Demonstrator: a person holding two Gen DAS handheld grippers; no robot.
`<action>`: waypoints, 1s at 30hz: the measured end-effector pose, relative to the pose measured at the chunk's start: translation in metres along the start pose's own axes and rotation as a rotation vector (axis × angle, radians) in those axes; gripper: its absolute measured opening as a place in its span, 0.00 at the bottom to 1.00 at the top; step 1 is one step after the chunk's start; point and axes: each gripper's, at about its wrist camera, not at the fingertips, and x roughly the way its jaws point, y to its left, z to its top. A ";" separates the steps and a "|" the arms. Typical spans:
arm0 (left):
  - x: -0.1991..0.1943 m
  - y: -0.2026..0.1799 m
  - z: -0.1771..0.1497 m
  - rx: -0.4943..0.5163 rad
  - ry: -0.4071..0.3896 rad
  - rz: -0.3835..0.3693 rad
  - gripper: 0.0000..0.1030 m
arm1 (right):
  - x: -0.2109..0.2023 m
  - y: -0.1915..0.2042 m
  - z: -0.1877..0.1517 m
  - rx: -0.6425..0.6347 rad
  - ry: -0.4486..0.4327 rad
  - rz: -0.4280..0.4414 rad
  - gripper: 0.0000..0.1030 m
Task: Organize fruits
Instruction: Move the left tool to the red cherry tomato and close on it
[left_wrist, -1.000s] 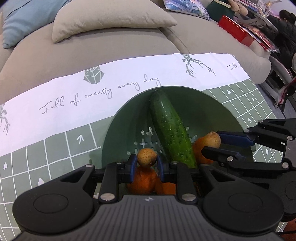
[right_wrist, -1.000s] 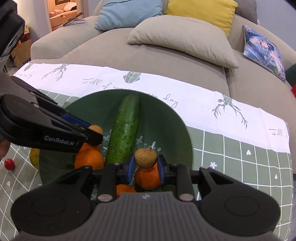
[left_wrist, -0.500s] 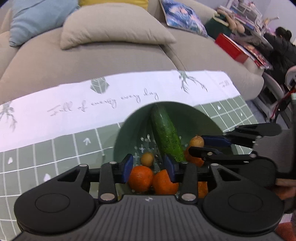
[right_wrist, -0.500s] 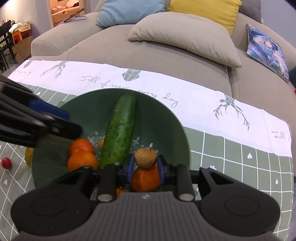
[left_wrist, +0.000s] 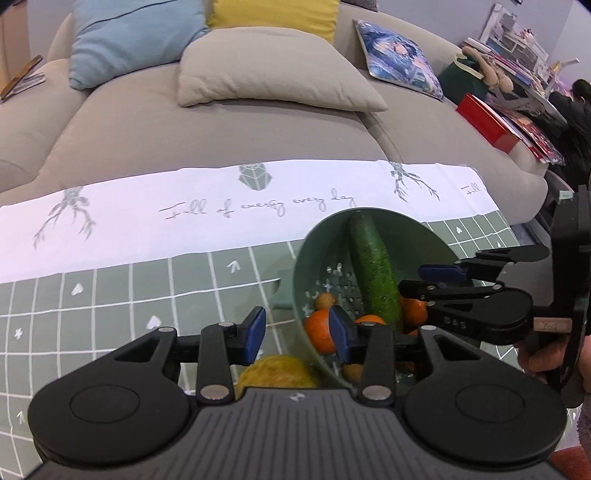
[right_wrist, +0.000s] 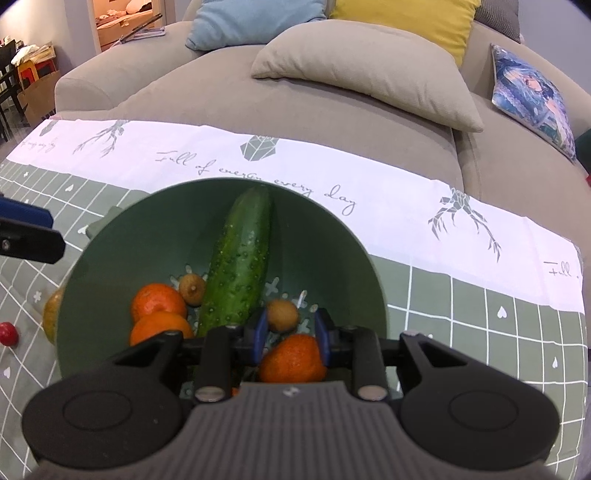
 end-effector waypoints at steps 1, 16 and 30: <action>-0.004 0.002 -0.002 -0.006 -0.003 0.003 0.46 | -0.003 0.001 0.000 -0.002 -0.005 -0.003 0.32; -0.076 0.029 -0.048 -0.004 -0.088 0.076 0.46 | -0.102 0.063 -0.031 0.150 -0.170 0.060 0.45; -0.081 0.056 -0.130 -0.071 -0.026 0.124 0.46 | -0.114 0.143 -0.113 0.291 -0.207 0.018 0.46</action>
